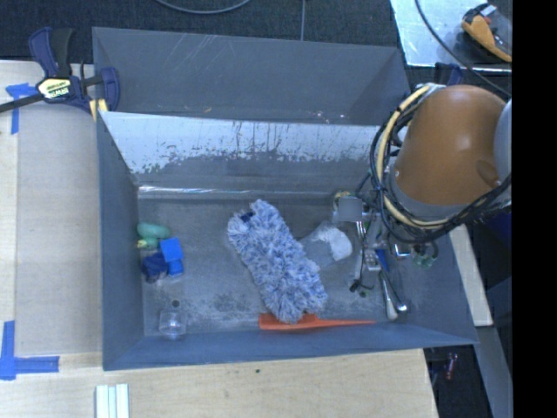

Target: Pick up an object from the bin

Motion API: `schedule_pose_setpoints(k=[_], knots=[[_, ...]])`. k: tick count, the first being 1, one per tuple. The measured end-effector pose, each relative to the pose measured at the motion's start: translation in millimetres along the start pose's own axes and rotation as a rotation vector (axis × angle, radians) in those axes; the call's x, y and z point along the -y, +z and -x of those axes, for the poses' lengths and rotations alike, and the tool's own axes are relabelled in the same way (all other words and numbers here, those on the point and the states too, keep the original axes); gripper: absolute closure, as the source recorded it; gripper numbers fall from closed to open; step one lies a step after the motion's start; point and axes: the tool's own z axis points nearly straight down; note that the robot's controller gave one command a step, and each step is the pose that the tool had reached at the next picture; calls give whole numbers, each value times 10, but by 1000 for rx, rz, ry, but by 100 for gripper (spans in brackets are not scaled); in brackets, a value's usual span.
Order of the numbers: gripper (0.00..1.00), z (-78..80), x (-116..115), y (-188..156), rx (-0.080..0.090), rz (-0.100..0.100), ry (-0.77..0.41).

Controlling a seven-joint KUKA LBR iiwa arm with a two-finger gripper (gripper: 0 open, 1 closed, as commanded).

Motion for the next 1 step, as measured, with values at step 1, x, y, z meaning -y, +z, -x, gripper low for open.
schedule_pose_setpoints(k=[1], knots=[[0, 17, 0, -35, 8, -1, -2]])
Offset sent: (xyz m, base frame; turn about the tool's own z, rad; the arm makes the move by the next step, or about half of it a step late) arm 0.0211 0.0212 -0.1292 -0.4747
